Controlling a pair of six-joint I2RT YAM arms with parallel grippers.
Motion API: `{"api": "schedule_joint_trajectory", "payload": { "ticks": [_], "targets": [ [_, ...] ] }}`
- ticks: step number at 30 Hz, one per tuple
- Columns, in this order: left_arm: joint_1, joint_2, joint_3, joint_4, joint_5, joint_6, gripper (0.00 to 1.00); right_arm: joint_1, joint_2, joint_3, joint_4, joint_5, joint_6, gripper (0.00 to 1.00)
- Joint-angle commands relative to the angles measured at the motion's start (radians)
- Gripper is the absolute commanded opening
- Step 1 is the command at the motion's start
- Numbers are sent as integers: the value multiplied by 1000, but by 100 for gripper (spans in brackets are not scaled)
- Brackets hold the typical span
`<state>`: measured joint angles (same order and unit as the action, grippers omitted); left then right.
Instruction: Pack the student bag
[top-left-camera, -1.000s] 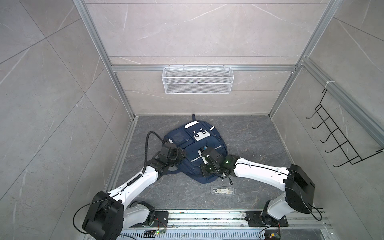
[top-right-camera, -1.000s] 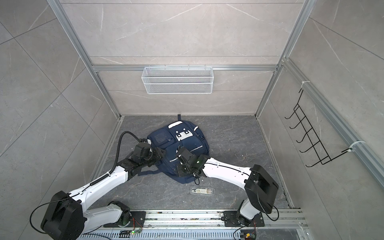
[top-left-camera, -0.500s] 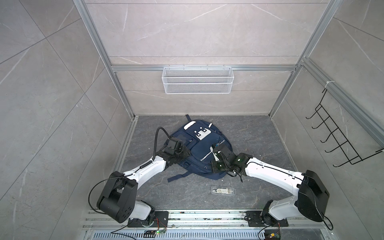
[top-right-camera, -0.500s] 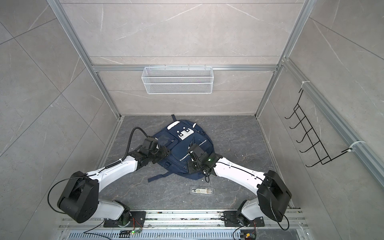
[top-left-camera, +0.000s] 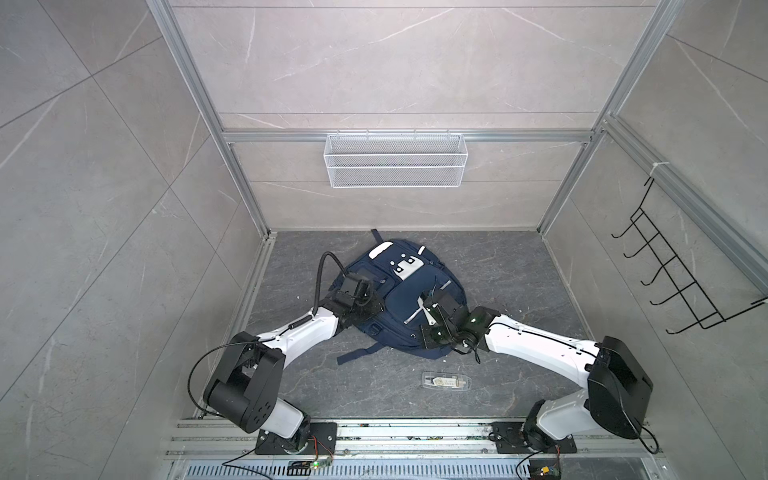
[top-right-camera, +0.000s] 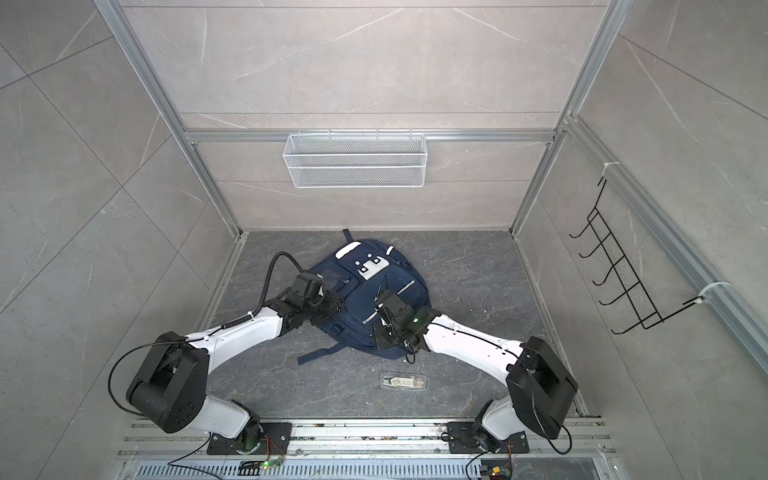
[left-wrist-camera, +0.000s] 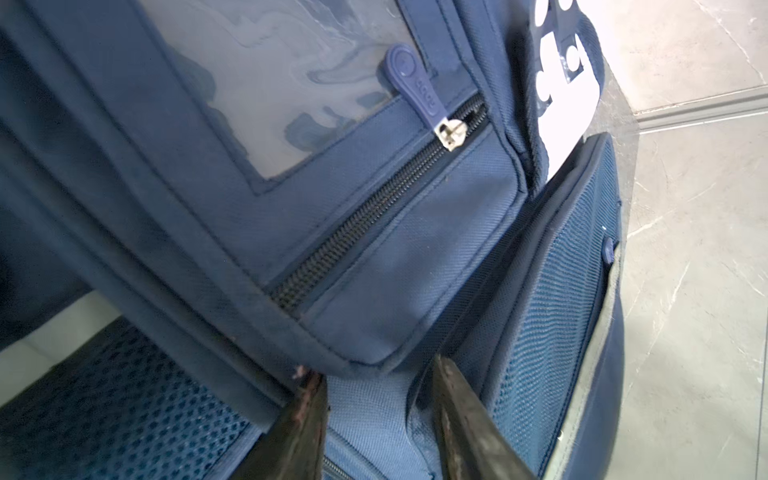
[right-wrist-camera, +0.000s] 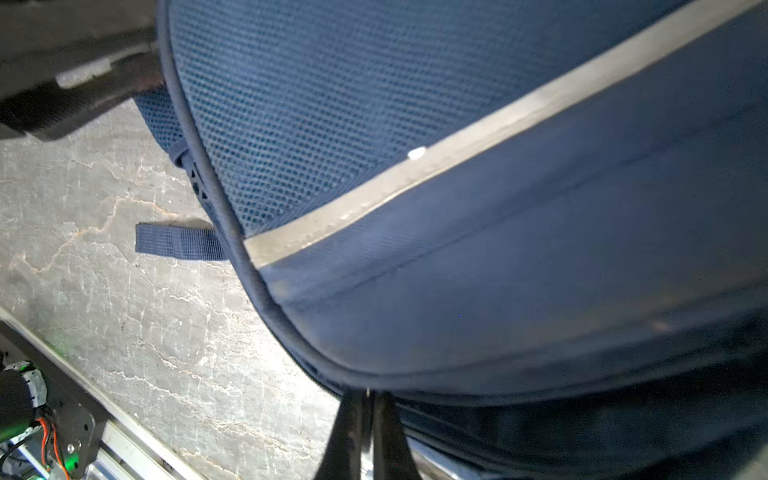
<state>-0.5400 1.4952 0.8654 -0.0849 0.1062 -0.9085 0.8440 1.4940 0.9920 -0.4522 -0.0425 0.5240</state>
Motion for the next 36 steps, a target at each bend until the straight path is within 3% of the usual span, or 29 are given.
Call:
{"api": "schedule_joint_trajectory", "payload": {
  "ticks": [1,10,13,23,26,31,36],
  "targets": [
    [-36,4,43,82,46,-1,44,41,53,41,60,-54,11,6],
    [-66,31,-16,137,38,-39,42,86,180,185,108,-34,86,6],
    [-66,5,-39,125,13,-40,41,78,219,244,89,25,90,6],
    [-38,-118,-85,25,-60,-11,42,22,384,432,55,6,62,8],
    [-39,-155,-95,2,-61,3,42,22,393,442,53,-11,55,16],
    [-42,-197,-104,-40,-59,33,44,22,313,348,65,-15,50,41],
    [-61,-220,-100,-76,-47,80,45,23,153,195,51,6,51,49]
  ]
}}
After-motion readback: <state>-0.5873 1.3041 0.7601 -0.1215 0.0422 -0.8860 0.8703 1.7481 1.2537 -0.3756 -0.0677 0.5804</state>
